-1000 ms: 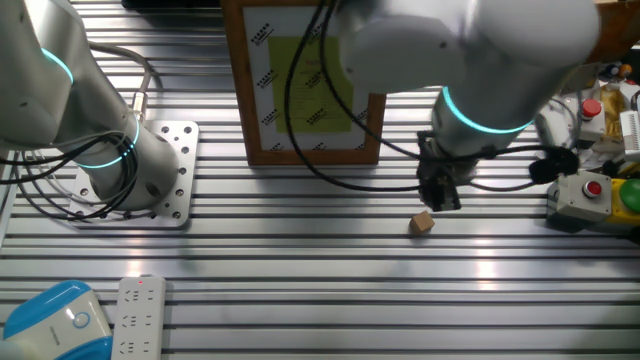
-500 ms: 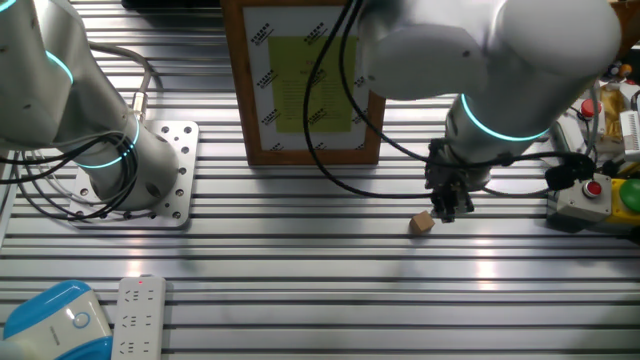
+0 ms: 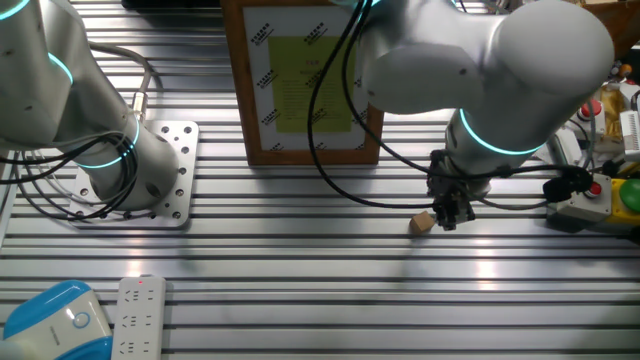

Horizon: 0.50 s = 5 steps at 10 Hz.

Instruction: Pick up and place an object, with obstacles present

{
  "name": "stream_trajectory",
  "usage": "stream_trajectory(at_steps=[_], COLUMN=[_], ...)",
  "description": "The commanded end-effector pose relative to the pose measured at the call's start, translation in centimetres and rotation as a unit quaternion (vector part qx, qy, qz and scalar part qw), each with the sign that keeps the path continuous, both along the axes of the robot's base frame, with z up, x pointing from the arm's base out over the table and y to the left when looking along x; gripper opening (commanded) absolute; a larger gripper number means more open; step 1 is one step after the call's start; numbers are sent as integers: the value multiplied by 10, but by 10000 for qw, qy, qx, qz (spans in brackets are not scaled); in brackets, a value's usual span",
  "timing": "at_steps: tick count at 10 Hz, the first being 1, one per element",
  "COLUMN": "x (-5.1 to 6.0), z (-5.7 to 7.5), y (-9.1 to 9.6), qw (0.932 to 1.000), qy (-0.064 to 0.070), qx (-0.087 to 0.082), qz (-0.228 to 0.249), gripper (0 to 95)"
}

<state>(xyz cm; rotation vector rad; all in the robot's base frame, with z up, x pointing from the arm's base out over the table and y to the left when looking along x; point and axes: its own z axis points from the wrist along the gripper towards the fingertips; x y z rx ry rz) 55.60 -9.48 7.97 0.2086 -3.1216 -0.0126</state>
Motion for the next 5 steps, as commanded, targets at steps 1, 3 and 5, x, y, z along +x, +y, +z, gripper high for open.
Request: stream_trajectory(at_steps=[1,3,5], x=[0,0,0], z=[0,0,0], y=[0,0,0], qw=[10000,9999,9999], qy=[-14,-50,-25], qx=[-29,-15,-8], qz=[-24,-114,-160], gripper=[380,380,380])
